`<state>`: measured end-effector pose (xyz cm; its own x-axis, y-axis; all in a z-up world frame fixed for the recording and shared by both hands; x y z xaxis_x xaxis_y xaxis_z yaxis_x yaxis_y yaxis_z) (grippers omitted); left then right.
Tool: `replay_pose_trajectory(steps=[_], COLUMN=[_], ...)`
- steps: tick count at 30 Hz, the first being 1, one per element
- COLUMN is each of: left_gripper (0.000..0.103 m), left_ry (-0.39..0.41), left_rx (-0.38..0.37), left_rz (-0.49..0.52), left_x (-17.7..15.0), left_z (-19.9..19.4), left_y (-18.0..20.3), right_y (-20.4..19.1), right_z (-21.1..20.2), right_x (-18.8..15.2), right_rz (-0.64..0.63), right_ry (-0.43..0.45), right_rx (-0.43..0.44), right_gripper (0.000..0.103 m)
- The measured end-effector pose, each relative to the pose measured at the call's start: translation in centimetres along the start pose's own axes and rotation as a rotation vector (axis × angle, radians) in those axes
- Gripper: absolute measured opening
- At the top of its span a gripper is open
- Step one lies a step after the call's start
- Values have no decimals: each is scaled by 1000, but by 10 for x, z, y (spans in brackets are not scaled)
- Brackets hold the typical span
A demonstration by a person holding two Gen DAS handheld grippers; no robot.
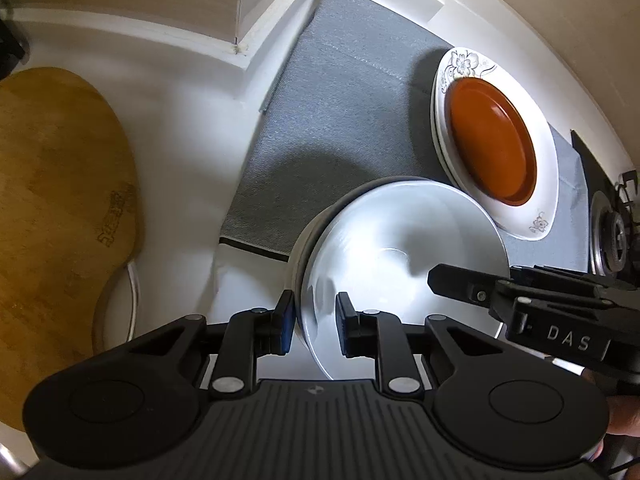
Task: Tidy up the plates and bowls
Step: 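Carry the bowl stack with both grippers toward the plate stack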
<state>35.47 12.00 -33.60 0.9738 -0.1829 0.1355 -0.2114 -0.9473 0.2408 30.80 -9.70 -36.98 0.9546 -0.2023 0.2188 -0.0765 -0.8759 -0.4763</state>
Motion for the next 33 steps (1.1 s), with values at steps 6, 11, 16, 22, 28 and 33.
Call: replay_pose_trajectory(steps=[6, 11, 16, 22, 28, 33], left_gripper=[21, 21, 21, 21, 23, 23], left_ry=[35, 39, 42, 34, 29, 30], left_rx=[-24, -26, -34, -53, -56, -68], left_rz=[36, 62, 66, 50, 55, 35], left_x=[1, 1, 2, 5, 8, 8], left_z=[-9, -11, -11, -9, -9, -13], left_y=[-2, 1, 0, -4, -2, -6], right_y=[-7, -2, -4, 11, 27, 16], right_z=[-9, -21, -32, -22, -14, -21], right_x=[5, 12, 19, 25, 24, 21], right_rz=[-80, -79, -102, -45, 63, 16], right_ry=[27, 42, 57, 28, 20, 30], right_rx=[-33, -13, 17, 69, 125, 83], right_gripper=[37, 37, 28, 20, 17, 19])
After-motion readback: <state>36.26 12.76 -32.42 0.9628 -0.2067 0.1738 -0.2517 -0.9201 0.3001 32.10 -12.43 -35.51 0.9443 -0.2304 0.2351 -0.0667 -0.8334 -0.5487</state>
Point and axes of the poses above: each gripper's, at about its wrist camera, not at the fingertips, and z roughly the way its jaws point, y to its right, x to its top, the point moved 5 cm from there along z, roughly the way its jaws point, and after that the axes turned 5 degrees about z, right-handed, at the moved point
